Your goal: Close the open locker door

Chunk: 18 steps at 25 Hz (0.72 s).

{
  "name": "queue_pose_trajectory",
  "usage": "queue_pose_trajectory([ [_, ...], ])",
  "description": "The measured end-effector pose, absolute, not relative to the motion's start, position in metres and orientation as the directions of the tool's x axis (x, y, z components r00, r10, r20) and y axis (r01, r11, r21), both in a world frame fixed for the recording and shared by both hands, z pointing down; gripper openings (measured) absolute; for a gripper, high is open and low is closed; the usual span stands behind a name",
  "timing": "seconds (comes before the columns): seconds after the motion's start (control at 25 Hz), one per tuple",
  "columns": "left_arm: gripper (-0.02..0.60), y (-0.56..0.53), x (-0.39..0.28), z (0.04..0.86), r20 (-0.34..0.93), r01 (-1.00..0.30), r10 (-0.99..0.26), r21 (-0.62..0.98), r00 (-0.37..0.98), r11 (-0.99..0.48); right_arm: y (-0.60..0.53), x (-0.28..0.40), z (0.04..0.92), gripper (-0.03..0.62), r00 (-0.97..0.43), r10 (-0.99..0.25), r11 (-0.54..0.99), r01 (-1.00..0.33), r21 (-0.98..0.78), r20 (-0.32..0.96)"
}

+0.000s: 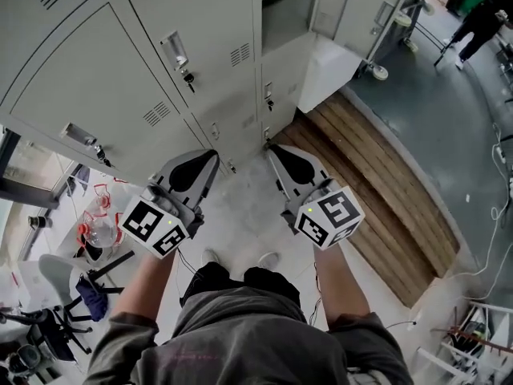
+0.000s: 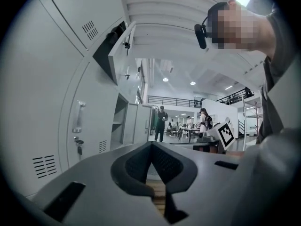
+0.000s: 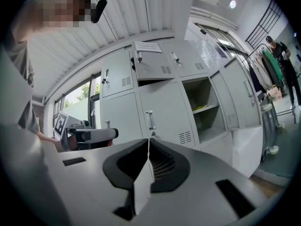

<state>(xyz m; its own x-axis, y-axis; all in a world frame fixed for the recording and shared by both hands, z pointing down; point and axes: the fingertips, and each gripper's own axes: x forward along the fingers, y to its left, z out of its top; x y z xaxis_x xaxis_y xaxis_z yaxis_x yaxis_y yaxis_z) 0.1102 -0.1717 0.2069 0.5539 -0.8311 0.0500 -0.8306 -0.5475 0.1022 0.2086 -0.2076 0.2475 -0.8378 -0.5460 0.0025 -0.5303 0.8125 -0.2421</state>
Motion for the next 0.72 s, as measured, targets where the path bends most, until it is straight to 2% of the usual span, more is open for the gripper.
queue_pose_trajectory([
  [0.32, 0.011, -0.211, 0.169, 0.187, 0.004, -0.765, -0.77, 0.119, 0.637, -0.633, -0.238, 0.264, 0.231, 0.026, -0.793, -0.608, 0.769, -0.596, -0.231, 0.02],
  [0.72, 0.011, -0.298, 0.198, 0.182, -0.027, -0.699, -0.704, 0.105, 0.709, -0.708, -0.315, 0.296, 0.23, 0.026, -0.726, -0.686, 0.703, -0.678, -0.212, 0.049],
])
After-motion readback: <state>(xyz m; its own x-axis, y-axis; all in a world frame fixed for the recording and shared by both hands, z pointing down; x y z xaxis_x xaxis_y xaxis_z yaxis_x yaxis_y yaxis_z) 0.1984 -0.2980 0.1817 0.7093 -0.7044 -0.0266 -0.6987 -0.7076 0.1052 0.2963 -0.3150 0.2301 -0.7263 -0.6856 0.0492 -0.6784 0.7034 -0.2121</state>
